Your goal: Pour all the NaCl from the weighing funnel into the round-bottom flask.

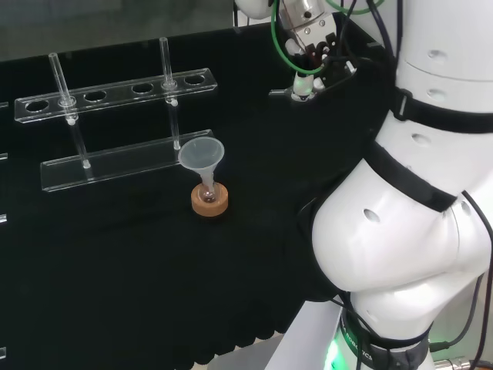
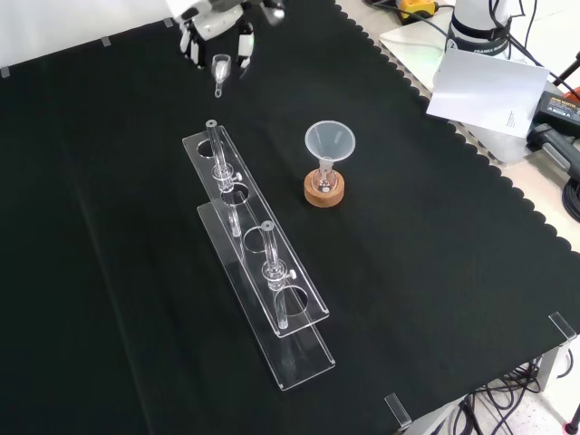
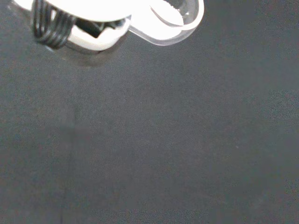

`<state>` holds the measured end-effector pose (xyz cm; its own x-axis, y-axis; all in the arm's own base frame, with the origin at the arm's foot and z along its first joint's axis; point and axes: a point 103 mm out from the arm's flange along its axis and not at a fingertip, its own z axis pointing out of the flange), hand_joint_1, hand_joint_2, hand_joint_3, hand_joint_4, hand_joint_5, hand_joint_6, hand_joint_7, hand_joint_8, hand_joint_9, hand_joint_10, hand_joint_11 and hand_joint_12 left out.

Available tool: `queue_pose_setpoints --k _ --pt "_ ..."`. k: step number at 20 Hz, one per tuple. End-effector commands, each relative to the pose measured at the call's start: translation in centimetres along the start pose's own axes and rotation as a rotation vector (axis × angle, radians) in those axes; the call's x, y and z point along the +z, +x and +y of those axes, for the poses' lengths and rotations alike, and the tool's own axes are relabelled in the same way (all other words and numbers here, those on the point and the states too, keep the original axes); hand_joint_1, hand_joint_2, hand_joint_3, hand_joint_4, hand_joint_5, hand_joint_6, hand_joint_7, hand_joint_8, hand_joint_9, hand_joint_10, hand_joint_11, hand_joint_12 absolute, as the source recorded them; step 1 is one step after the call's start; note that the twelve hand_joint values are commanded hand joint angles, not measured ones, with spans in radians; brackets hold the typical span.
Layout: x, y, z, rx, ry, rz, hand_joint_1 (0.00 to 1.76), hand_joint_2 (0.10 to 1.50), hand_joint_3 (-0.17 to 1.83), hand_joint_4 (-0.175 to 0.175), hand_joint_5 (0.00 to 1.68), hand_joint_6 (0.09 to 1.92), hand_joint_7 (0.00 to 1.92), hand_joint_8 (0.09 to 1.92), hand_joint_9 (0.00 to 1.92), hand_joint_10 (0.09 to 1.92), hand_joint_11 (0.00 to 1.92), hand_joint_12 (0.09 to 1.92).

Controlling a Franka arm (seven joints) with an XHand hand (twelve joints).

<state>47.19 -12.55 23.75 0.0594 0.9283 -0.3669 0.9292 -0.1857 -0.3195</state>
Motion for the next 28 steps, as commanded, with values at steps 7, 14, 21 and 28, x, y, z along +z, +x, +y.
queue_pose_setpoints --k 7,14,21,28 --pt "-2.5 0.8 -9.2 0.005 -0.023 -0.012 1.15 0.65 0.61 0.173 1.38 0.46 0.81 0.60 1.18 0.20 1.01 0.91" --pt "-3.7 4.2 -12.5 -0.036 -0.016 -0.042 1.15 0.65 0.61 0.175 1.38 0.46 0.81 0.60 1.18 0.19 1.01 0.91" --pt "-4.2 8.4 -14.7 -0.084 -0.011 -0.091 1.15 0.64 0.61 0.175 1.38 0.46 0.81 0.60 1.17 0.19 1.00 0.91" --pt "-4.6 10.9 -15.6 -0.103 0.003 -0.151 1.15 0.64 0.62 0.175 1.38 0.46 0.80 0.60 1.17 0.18 1.00 0.91"
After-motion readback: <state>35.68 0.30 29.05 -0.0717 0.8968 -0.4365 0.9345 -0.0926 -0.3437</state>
